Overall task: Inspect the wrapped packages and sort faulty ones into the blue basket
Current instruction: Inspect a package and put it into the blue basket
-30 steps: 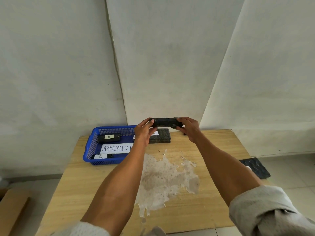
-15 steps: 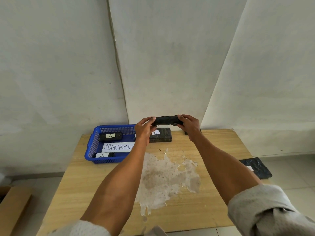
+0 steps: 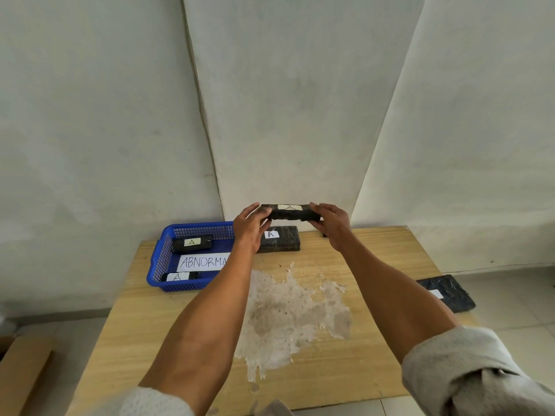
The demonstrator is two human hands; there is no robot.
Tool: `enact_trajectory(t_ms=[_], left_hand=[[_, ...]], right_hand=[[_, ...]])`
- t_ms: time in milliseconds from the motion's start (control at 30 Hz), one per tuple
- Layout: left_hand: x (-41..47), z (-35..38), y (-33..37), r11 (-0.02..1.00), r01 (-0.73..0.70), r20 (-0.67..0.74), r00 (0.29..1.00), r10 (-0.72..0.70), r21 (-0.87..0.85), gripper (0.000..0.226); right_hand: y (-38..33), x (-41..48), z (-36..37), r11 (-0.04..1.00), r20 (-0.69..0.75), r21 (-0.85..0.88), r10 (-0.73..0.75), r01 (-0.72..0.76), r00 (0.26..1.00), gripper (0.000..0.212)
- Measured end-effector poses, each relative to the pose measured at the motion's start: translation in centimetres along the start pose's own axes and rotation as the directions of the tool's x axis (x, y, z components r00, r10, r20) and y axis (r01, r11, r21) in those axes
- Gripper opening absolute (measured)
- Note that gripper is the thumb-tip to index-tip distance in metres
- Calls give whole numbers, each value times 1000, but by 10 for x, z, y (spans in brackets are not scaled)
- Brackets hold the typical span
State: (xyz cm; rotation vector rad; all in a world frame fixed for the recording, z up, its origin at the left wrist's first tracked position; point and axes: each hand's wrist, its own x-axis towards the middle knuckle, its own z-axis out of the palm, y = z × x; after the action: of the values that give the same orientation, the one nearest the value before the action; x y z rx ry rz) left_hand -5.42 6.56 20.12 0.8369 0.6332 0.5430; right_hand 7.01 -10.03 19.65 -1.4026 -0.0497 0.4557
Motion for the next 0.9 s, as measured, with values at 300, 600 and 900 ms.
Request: enact_trajectory(t_ms=[300, 600, 900], left_hand=[[-22, 40, 5, 997, -7, 229, 973, -10, 73, 22], [-23, 48, 0, 983, 0, 281, 958, -52, 182, 15], [-18, 47, 0, 991, -15, 206, 978, -12, 129, 14]], right_hand=[[12, 5, -6, 949, 46, 194, 245, -249, 968, 30], [16, -4, -4, 927, 21, 292, 240, -235, 971, 37], [9, -9, -4, 936, -37, 277, 238, -219, 971, 27]])
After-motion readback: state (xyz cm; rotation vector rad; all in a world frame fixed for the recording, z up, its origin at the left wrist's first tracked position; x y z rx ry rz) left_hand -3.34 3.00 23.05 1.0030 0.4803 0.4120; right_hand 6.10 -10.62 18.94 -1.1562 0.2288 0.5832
